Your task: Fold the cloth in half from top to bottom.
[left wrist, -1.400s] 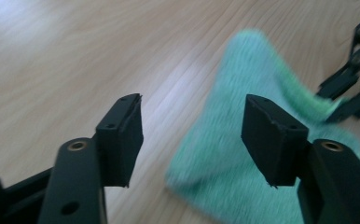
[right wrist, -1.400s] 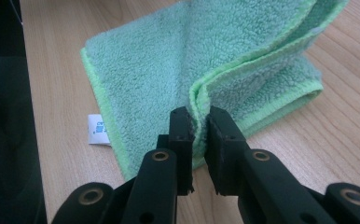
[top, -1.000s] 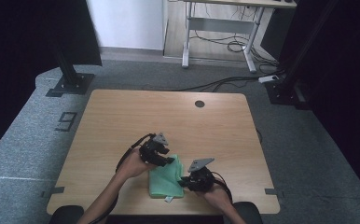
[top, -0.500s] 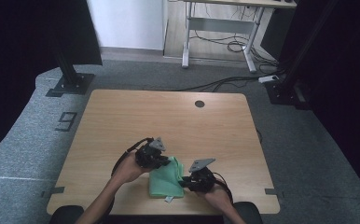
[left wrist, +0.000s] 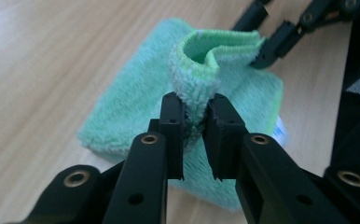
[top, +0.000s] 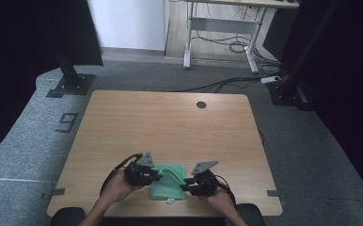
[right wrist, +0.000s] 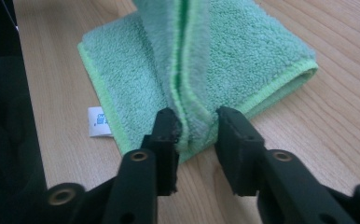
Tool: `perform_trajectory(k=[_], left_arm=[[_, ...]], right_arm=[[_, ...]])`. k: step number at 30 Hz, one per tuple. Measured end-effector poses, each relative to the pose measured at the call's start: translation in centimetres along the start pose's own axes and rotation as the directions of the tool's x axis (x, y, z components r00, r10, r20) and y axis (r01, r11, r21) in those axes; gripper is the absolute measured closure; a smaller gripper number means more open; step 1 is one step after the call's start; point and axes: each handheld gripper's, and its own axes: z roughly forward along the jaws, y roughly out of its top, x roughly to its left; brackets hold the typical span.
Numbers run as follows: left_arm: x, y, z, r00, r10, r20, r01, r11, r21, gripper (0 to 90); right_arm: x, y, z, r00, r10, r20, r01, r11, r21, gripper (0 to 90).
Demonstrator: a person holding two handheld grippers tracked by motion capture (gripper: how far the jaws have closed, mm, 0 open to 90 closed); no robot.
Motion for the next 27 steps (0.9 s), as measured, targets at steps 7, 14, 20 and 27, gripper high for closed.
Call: perform_trajectory(k=[7,14,20,27], left_arm=[[-1.0,-1.6,-0.3,1.0000,0.005,0.007,-0.005,0.9999,0.013,64.5],[-0.8,-3.5,-1.9,0.9996,-0.025,0.016,0.024,0.9995,0.018,43.6],[0.2,-3.5,-3.1,0.9965,-0.069,-0.048,0.068,0.9975,-0.018,32.8],[0.6,-1.9,-1.0,0.9815,-0.142,-0.129,0.138,0.9898,-0.034,22.1]], right_arm=[[0.4,-0.2,-0.8,0.9999,0.006,0.010,-0.006,1.000,-0.015,47.2],[-0.1,-0.4,-2.3,0.9991,0.031,0.030,-0.030,0.999,-0.037,40.6],[-0.9,0.5,-2.2,0.9960,0.054,0.071,-0.050,0.997,-0.054,35.2],[-1.1,1.7,-0.2,0.9905,0.077,0.114,-0.073,0.996,-0.042,26.2]])
